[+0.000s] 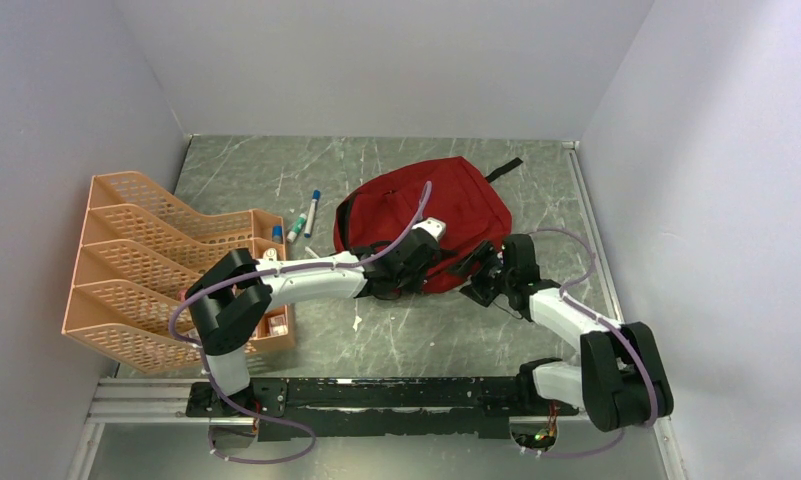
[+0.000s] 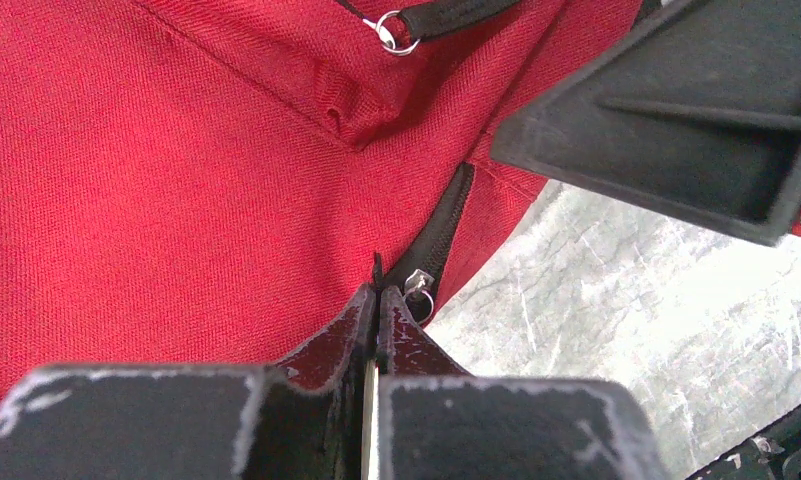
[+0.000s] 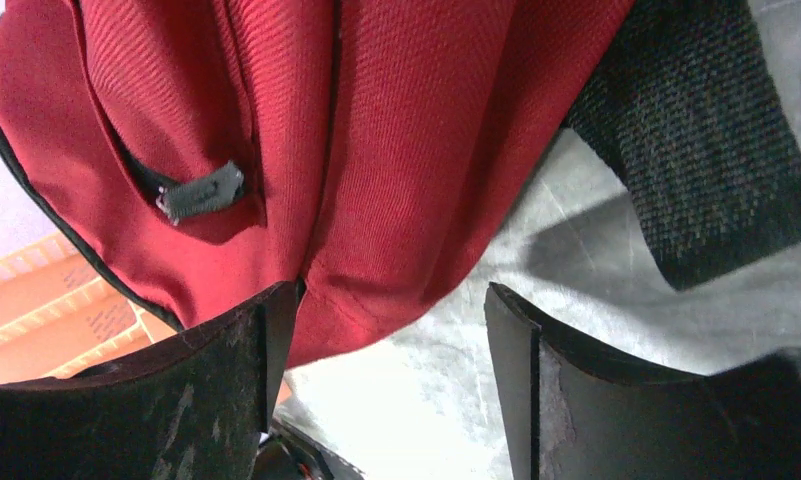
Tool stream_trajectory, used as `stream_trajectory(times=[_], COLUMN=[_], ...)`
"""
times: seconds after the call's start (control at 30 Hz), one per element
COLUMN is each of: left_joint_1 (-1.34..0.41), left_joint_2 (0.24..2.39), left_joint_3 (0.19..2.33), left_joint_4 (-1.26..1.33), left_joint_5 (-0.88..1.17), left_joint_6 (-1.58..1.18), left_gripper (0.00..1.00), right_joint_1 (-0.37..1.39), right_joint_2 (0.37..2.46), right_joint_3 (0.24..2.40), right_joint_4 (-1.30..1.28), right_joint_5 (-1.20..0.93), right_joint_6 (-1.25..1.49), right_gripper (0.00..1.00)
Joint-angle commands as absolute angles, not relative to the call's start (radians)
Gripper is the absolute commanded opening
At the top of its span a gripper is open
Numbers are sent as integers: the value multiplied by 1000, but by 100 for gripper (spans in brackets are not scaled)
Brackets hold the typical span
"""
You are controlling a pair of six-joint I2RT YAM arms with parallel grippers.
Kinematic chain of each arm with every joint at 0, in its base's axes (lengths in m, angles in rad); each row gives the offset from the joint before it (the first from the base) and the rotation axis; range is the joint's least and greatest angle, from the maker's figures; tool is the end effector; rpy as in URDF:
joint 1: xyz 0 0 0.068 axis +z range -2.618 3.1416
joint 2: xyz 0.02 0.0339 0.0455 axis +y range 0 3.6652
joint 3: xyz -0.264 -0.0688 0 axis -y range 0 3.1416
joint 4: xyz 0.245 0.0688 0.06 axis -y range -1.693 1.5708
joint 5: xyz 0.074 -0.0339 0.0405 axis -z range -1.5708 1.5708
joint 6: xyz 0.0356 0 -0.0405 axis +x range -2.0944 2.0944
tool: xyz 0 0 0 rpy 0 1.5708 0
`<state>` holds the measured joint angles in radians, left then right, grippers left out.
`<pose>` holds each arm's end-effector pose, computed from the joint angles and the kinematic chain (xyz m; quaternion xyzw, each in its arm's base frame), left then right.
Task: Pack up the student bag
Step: Zip the student bag at the center of the board.
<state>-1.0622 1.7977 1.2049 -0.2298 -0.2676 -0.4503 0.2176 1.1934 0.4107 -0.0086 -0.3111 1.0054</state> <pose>0.1980 -0.3359 0.2042 0.2314 0.8944 -0.1582 0.3487 0.2072 0.0570 0.1519 0.2964 0.8664 0.3328 0.2251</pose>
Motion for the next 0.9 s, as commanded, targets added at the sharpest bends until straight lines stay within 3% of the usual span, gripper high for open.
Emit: stream_trajectory(times=[0.0,0.2,0.37,0.6,0.87], left_joint_1=[-1070,-1068,-1062,-1021,-963], left_joint_2=[1762,1735,1704,1684,1627], left_joint_3=[1207,1200,1195,1202,1204], left_joint_4=[-187,-238,-262,-312,-357], left_joint_5=[-231,-313,-357,-417,-466], left_joint_6=[-455,-463,-456,-445,-414], left_gripper=[5,5,5,5,5], right_joint_1=[222,222,215,210,197], right_joint_2=[1257,1311,1280,1179,1150], right_joint_3=[393,380,398,450,476], right_joint_4=[151,179,113,-58,-135], right_joint_5=[-306,-211,-100,107,201], right_joint_6=[1056,1062,1021,919,863], right_gripper=[69,23,1,0,0])
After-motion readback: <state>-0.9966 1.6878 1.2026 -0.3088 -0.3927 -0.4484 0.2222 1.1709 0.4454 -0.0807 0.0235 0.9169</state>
